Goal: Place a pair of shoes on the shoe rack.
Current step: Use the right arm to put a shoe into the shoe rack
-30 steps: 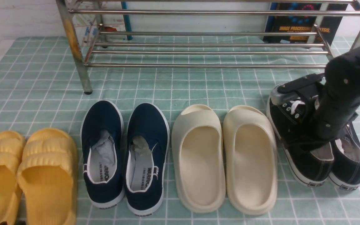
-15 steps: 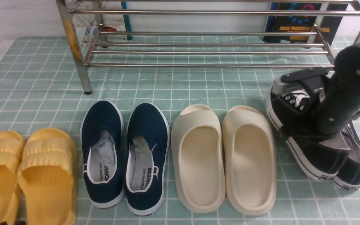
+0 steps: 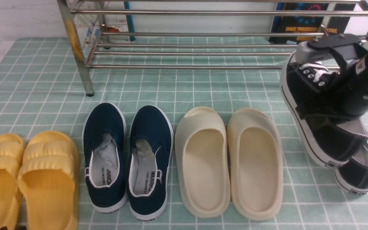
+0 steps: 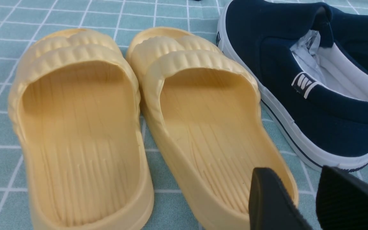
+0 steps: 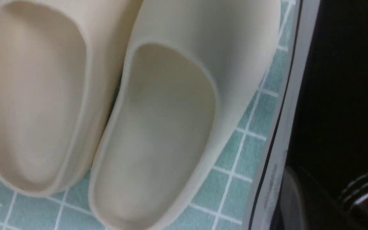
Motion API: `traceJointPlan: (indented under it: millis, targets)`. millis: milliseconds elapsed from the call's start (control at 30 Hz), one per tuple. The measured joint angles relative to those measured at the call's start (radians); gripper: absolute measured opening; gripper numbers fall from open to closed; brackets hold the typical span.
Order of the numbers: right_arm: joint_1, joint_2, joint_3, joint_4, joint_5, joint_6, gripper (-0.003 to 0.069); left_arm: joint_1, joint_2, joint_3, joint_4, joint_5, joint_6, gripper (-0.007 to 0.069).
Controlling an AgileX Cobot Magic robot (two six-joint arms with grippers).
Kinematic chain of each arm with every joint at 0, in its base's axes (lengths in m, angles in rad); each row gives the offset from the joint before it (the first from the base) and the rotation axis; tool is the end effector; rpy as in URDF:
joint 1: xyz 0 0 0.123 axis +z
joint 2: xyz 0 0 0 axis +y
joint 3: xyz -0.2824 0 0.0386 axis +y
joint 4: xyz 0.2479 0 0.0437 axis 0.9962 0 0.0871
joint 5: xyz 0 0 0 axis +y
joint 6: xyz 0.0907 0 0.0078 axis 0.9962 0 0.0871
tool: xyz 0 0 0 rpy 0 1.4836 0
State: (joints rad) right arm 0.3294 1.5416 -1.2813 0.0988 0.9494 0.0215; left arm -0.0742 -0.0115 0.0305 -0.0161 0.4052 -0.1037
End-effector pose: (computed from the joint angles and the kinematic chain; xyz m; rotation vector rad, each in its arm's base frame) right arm 0.3009 0.1106 0.3031 -0.3626 2.6828 0.2323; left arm 0.0515 -0.0044 0.1671 -0.0380 1.9097 -0.1364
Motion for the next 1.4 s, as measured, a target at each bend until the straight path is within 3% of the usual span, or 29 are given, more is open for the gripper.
traceJointPlan:
  millis: [333, 800, 1100, 1233, 1333, 1400]
  targets:
    - [0.0, 0.309, -0.367, -0.13, -0.032, -0.003, 0.0015, 0.0, 0.0, 0.0, 0.0, 0.0, 0.0, 0.0239]
    - [-0.02, 0.682, -0.859, -0.21, 0.006, 0.015, 0.0016, 0.0, 0.0, 0.0, 0.0, 0.0, 0.0, 0.0239]
    - [-0.049, 0.751, -0.929, -0.186, -0.004, 0.097, 0.0029, 0.0, 0.0, 0.0, 0.0, 0.0, 0.0, 0.0239]
    - [-0.05, 0.751, -0.934, -0.189, -0.035, 0.114, 0.0074, 0.0, 0.0, 0.0, 0.0, 0.0, 0.0, 0.0239]
    - [-0.053, 0.748, -0.941, -0.187, -0.041, 0.118, 0.0193, 0.0, 0.0, 0.0, 0.0, 0.0, 0.0, 0.0239]
    - [-0.055, 0.74, -0.953, -0.17, -0.013, 0.121, 0.0315, 0.0, 0.0, 0.0, 0.0, 0.0, 0.0, 0.0239]
